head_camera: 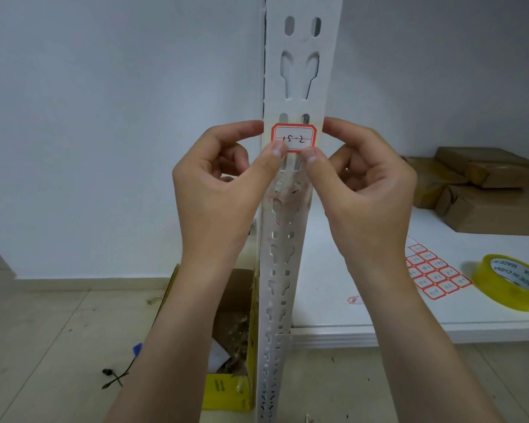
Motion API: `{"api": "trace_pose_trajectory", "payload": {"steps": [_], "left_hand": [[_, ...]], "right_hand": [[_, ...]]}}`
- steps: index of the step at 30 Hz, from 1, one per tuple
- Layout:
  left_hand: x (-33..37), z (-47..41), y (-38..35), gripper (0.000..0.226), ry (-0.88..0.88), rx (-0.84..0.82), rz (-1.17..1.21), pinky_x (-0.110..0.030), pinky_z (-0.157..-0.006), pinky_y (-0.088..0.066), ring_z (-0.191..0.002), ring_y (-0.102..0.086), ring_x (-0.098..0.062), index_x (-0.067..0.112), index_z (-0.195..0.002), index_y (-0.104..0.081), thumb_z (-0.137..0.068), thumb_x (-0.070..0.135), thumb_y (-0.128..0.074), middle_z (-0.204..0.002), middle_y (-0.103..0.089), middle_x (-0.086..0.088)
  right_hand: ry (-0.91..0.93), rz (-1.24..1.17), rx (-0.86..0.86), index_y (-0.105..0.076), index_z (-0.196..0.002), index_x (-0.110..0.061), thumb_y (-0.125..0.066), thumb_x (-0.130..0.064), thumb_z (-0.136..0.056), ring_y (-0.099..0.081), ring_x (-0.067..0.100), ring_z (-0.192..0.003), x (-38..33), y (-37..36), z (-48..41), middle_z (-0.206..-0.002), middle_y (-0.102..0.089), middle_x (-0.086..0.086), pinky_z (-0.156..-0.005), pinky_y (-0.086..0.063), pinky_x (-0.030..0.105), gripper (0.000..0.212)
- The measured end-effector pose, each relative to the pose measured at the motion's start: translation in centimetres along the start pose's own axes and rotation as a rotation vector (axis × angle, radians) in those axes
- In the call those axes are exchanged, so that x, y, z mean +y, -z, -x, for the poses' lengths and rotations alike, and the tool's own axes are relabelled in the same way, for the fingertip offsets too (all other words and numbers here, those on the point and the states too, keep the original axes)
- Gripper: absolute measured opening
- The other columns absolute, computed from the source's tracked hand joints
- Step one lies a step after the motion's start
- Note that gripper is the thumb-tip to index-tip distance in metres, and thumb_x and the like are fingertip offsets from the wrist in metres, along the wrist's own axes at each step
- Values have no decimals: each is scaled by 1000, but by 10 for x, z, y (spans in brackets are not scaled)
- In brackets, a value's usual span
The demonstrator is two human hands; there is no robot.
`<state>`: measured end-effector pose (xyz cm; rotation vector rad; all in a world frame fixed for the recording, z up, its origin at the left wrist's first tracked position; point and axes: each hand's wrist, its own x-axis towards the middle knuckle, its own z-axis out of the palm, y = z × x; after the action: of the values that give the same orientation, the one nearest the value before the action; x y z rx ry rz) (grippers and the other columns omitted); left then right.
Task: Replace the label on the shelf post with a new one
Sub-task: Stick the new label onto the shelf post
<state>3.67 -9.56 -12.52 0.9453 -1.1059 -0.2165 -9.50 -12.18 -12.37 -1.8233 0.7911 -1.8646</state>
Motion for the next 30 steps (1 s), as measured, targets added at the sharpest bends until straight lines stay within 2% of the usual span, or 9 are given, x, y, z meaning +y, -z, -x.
{"api": "trace_pose_trajectory", "payload": {"steps": [3, 5, 9, 15, 19, 22, 25, 27, 30], "left_hand": [[-4, 1, -2, 33, -34, -19, -21, -18, -60, -49, -67, -54, -4, 18, -114, -69, -85, 27, -80, -67, -56, 18], [-4, 1, -3, 33, -46, -16, -12, -19, -61, -49, -67, -54, -3, 17, -114, -68, -85, 26, -80, -67, -56, 18], [-2, 2, -4, 28, -58, -1, -26, -19, -62, -51, -68, -55, -3, 18, -112, -68, -87, 25, -79, -70, -57, 14], [1, 3, -9, 17, -20, 42, 10, -19, -63, -53, -69, -58, -7, 18, -107, -67, -92, 21, -74, -73, -59, 8], [3, 2, -11, 7, -2, 68, 29, -33, -66, -60, -78, -66, -28, 21, -96, -67, -95, 27, -70, -81, -68, -6], [9, 1, -16, 17, -13, 105, 23, -20, -58, -51, -64, -56, -18, 14, -89, -65, -94, 30, -72, -78, -64, -13], [13, -3, -17, 24, -16, 106, 5, -16, -55, -46, -61, -53, -11, 12, -84, -64, -92, 32, -75, -76, -64, -15], [15, -4, -14, 23, -16, 91, -15, -13, -56, -45, -60, -54, -7, 13, -83, -65, -91, 32, -75, -76, -66, -13], [16, 2, -7, 12, -7, 66, -43, -10, -59, -45, -65, -56, -1, 16, -92, -70, -95, 28, -71, -75, -67, 0]], "right_hand": [[-10, -27, 6, -69, -116, -20, -76, -22, -91, -54, 20, -54, -1, -2, 0, -65, -61, 13, -51, -50, 25, 27], [-28, -45, 12, -68, -113, -22, -77, -22, -89, -56, 26, -56, -2, -3, 0, -66, -61, 17, -54, -53, 32, 26], [-33, -56, 11, -66, -109, -24, -75, -22, -91, -57, 29, -57, -4, -4, 0, -68, -63, 17, -52, -55, 37, 21], [-76, -110, 27, -71, -101, -22, -71, -16, -94, -57, 32, -57, -5, -4, -1, -70, -65, 16, -45, -48, 28, 10], [-163, -183, 65, -73, -89, -23, -73, -22, -93, -56, 20, -54, -8, -7, -5, -69, -67, 15, -48, -44, 23, 4], [-181, -170, 74, -73, -87, -24, -75, -27, -92, -57, 17, -56, -10, -9, -6, -70, -67, 15, -50, -45, 25, 6], [-169, -169, 65, -72, -88, -25, -75, -31, -91, -57, 24, -57, -12, -10, -5, -71, -66, 17, -51, -46, 27, 7], [-166, -121, 56, -72, -91, -26, -74, -31, -92, -61, 28, -60, -11, -6, -5, -73, -67, 16, -51, -48, 28, 6], [-158, -5, -8, -69, -105, -34, -71, -30, -95, -62, 18, -56, -17, 1, 2, -78, -69, 3, -46, -50, 25, 12]]}}
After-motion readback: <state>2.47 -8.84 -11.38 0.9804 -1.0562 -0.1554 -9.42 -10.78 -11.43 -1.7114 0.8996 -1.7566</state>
